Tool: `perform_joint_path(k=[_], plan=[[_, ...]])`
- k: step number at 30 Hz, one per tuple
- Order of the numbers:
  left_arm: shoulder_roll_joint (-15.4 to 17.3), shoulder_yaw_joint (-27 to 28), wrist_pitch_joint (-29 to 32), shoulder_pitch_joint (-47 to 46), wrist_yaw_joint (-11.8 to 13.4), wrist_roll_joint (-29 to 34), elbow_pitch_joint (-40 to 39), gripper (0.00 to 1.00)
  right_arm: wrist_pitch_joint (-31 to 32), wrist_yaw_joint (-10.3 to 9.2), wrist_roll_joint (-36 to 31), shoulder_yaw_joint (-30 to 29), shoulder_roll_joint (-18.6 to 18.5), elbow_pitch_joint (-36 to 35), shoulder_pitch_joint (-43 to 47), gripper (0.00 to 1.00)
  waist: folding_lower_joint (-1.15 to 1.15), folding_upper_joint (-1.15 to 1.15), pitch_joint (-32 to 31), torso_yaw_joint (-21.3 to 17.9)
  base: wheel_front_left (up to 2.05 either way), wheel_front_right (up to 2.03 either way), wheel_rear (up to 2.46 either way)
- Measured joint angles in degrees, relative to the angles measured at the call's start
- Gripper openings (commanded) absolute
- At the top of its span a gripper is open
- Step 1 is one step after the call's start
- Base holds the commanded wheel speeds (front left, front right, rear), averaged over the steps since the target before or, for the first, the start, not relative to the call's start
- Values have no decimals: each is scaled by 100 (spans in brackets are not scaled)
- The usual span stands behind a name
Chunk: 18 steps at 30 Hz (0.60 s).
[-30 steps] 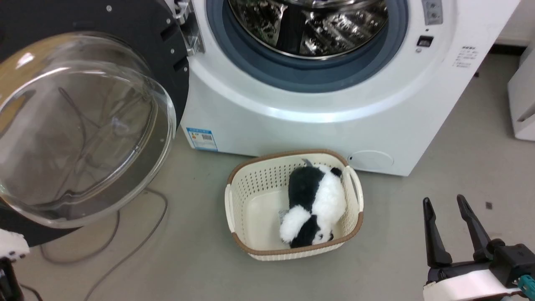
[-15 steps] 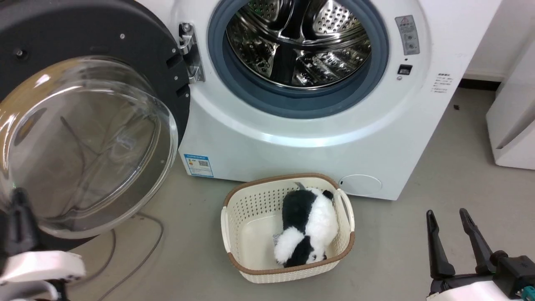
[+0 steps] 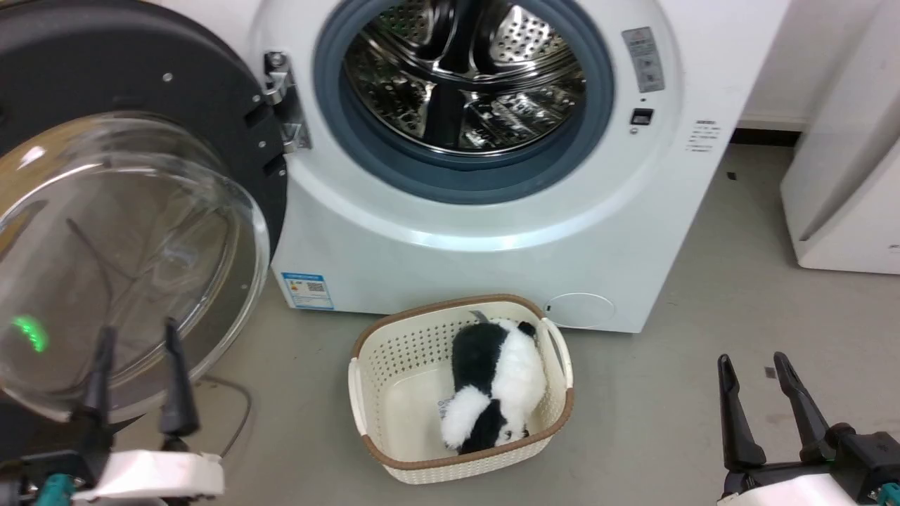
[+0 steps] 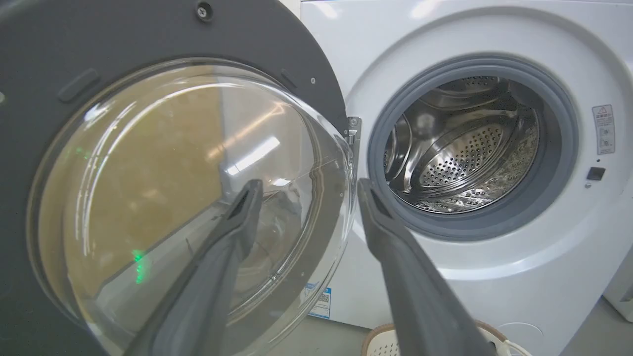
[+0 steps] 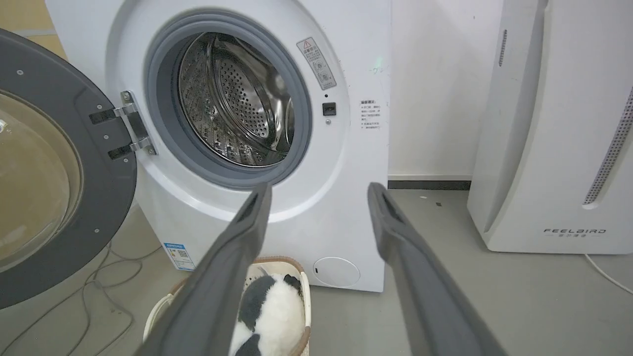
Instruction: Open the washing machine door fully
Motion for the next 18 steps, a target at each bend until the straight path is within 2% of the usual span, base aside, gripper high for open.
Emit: perform_joint_path(k=[18], plan=[[-38,-487,0,397,-47,126,186,100,0,0,-104,194,0,-181,18,100,0,0,-66,-633,0,0,0]])
